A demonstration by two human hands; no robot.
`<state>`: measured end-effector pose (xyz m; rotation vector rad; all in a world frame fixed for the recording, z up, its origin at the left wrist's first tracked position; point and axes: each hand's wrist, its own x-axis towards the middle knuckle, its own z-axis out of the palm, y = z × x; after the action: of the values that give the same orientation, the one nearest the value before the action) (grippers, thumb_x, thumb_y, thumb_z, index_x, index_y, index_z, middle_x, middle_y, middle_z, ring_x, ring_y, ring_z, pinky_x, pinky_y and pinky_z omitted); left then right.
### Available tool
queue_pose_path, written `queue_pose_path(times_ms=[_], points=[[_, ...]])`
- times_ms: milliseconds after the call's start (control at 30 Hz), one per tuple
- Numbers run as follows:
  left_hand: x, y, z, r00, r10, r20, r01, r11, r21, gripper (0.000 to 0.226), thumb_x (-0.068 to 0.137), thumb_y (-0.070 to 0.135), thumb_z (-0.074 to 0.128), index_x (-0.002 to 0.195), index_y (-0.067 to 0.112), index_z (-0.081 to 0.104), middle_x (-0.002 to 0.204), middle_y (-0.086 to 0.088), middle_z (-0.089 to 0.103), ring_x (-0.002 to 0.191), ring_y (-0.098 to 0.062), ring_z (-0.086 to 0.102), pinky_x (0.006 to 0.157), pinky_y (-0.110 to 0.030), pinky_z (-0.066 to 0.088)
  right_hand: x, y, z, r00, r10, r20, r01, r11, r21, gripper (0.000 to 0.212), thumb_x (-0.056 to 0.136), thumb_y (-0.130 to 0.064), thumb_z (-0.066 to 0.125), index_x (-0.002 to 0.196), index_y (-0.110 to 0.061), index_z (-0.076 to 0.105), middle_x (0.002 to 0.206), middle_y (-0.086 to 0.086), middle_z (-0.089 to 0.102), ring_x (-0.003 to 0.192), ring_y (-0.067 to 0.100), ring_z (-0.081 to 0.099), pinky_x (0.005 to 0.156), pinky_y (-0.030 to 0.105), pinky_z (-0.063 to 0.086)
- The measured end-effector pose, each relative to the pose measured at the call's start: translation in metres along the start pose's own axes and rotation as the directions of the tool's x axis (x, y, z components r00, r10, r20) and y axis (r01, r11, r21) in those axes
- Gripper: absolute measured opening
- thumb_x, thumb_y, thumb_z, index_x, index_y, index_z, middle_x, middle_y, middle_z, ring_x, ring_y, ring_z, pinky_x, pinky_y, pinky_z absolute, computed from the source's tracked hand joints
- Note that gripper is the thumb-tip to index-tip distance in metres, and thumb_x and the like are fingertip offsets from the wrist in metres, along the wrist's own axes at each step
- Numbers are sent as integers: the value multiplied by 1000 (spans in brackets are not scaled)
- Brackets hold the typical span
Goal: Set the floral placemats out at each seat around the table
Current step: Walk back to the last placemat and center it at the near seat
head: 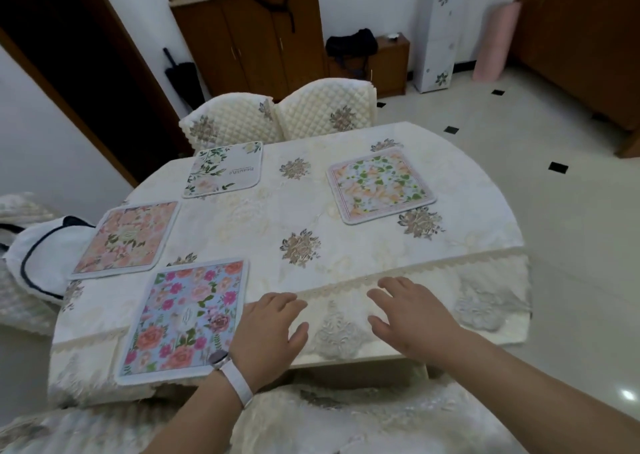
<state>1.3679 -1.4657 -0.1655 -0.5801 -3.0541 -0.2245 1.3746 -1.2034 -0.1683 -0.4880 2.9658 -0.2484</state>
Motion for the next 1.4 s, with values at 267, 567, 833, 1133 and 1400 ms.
queue_pose_path(times_ms=[267,567,833,1133,1400], points=[[16,-16,11,994,91,-64,-91,996,8,38,82,40,44,105,26,70,110,4,70,101,-21,65,77,-39,53,4,-8,7,993,100,70,-100,995,5,52,94,-50,34,135,-22,47,139,3,48,124,24,44,98,38,40],[35,21,45,979,205,13,-203,975,-89,40,82,46,48,111,27,68,115,2,68,106,-23,63,82,-41,52,-22,35,-1,967,241,87,-239,970,-36,51,96,-49,37,139,-23,43,141,-1,45,127,21,41,101,36,38],[73,89,57,971,235,47,-232,970,-66,39,83,48,48,111,29,68,116,4,68,107,-21,62,84,-41,52,-46,111,1,960,275,59,-278,960,40,49,95,-48,39,137,-22,46,141,-2,45,126,21,43,100,36,40],[164,260,79,958,275,76,-273,961,-36,41,85,49,46,112,27,68,116,2,68,107,-24,62,83,-43,51,-94,298,-19,923,385,7,-380,908,176,49,96,-45,42,138,-21,46,139,-2,46,122,21,45,94,36,42],[222,418,94,944,324,64,-321,945,-60,43,85,51,46,114,27,67,118,4,67,108,-22,61,85,-41,49,-167,436,-55,913,409,-7,-401,899,175,45,97,-41,41,137,-21,47,139,-1,46,123,22,44,97,35,40]])
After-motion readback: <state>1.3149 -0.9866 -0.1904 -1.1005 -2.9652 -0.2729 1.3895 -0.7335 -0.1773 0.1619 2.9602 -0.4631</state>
